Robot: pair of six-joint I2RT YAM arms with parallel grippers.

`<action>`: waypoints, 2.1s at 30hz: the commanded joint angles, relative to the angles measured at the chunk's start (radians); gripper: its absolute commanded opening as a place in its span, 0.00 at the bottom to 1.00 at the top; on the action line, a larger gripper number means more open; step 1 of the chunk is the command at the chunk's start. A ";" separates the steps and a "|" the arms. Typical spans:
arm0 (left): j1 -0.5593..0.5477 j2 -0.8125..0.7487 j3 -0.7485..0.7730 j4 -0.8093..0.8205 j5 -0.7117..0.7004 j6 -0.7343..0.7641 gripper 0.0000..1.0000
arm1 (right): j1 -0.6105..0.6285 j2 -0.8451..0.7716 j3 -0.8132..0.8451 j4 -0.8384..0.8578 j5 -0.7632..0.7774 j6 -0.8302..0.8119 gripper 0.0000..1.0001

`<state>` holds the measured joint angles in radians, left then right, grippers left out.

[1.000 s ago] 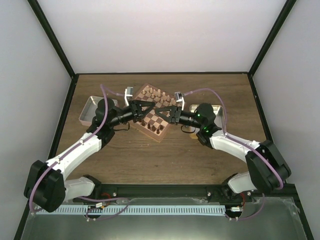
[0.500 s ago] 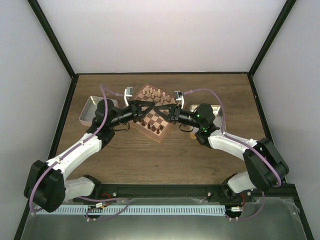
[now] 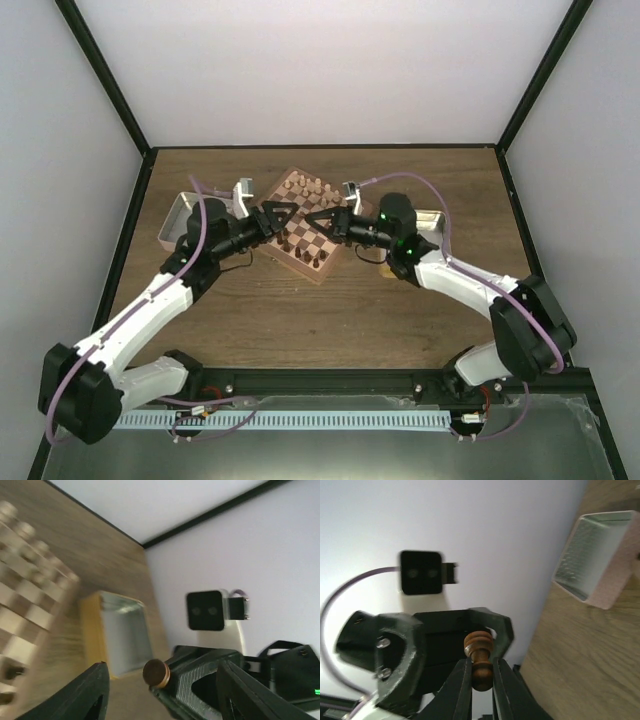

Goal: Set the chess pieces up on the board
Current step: Place the chess piece on the chessboard.

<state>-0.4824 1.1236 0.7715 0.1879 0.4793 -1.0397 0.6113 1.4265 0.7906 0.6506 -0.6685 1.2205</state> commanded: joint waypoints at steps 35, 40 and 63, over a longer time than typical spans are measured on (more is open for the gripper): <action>0.008 -0.240 0.123 -0.535 -0.741 0.600 0.74 | 0.149 0.843 1.207 -1.546 0.609 -0.955 0.08; 0.007 -0.237 0.116 -0.535 -0.734 0.595 0.75 | 0.153 0.861 1.226 -1.549 0.589 -0.957 0.10; 0.007 -0.222 0.101 -0.535 -0.725 0.590 0.74 | 0.156 0.893 1.286 -1.581 0.593 -0.964 0.19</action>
<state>-0.4774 0.8986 0.8814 -0.3477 -0.2493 -0.4454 0.7574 2.3127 2.0212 -0.9119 -0.0849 0.2657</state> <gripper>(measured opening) 0.745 0.187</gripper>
